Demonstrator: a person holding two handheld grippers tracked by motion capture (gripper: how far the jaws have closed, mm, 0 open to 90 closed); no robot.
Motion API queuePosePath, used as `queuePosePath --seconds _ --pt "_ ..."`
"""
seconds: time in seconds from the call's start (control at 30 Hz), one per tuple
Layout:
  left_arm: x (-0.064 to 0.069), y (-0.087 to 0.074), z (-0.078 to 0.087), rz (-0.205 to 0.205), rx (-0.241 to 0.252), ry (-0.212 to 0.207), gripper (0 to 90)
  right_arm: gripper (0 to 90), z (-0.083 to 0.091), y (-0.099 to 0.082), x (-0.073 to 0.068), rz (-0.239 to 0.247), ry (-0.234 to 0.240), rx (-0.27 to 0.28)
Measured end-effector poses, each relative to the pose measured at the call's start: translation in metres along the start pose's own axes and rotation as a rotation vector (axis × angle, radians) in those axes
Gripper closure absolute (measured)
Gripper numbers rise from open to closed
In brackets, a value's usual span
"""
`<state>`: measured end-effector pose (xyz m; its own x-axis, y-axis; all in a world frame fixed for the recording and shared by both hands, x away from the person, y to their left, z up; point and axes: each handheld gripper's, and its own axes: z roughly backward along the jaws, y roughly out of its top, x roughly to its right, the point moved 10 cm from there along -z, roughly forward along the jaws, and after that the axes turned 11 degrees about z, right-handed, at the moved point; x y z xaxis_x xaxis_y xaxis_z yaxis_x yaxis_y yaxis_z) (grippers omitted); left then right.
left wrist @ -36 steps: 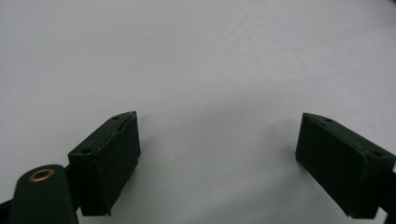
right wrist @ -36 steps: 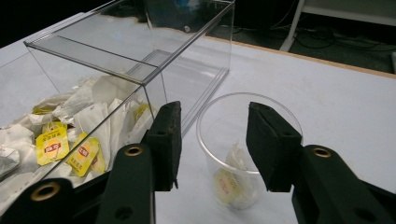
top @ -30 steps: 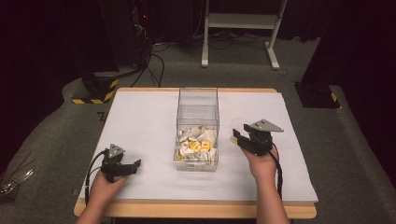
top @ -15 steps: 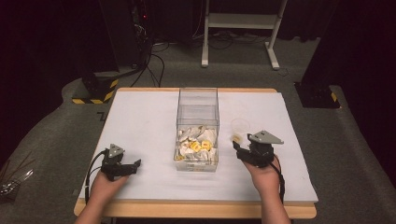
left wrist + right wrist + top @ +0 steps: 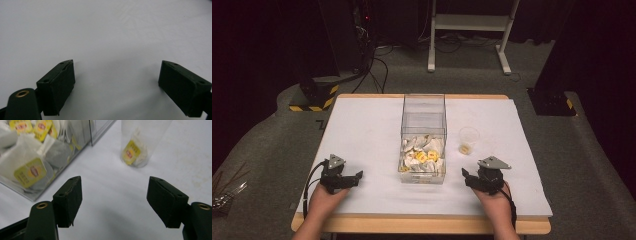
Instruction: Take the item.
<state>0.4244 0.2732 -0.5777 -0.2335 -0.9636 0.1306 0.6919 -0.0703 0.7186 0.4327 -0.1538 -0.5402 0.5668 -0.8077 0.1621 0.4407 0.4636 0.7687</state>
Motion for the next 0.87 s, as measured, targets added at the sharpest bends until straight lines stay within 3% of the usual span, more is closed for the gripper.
queuePosePath --seconds 0.33,0.87 --pt "0.0 0.0 0.0 0.0 0.0 0.0 13.9 24.3 -0.02 -0.026 -0.003 -0.021 0.004 -0.105" --pt "0.0 0.0 0.0 -0.001 0.002 0.001 13.9 22.9 -0.021 -0.026 -0.004 -0.021 -0.005 -0.107"
